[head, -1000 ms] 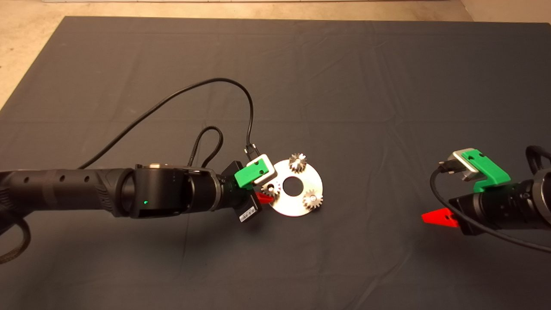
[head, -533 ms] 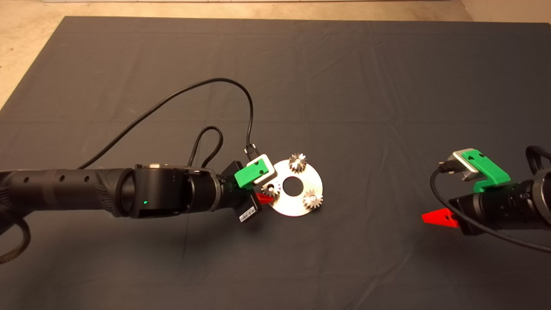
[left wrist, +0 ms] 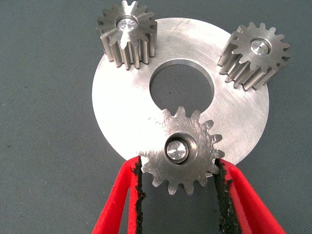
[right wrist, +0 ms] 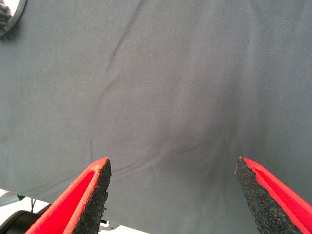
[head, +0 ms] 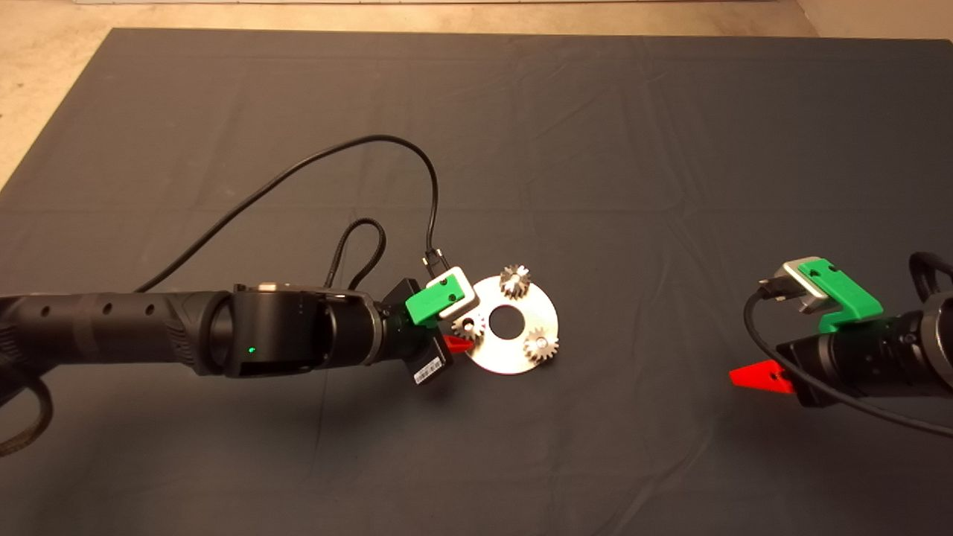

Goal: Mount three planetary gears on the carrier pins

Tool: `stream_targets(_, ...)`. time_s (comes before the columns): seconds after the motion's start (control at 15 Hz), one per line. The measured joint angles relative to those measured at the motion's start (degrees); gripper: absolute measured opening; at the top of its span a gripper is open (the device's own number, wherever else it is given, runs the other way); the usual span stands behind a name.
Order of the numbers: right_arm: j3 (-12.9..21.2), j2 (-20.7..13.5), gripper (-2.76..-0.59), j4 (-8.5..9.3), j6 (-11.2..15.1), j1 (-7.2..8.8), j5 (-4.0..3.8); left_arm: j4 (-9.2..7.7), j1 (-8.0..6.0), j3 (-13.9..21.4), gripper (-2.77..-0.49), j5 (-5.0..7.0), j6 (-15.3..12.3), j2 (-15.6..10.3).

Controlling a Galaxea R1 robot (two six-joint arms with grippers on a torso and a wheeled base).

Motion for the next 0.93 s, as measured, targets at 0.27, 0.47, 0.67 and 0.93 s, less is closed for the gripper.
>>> stream_targets(0.27,0.00,0.00,-1.47,0.00,0.00,0.00,0.00,0.00,0.02,-0.13,-2.38,0.34,0.00,-0.05)
stream_targets(0.47,0.00,0.02,-1.47,0.05,0.00,0.00,0.00,-0.02,0.18,-0.60,-2.37,1.50,0.09,-0.51)
stream_targets(0.67,0.00,0.09,-1.47,0.05,0.00,-0.02,-0.01,-0.03,0.18,-0.60,-2.35,1.50,0.09,-0.51)
stream_targets(0.93,0.00,0.35,-1.47,0.09,0.00,0.00,0.04,-0.04,0.14,-0.24,-2.23,1.70,0.06,-2.42)
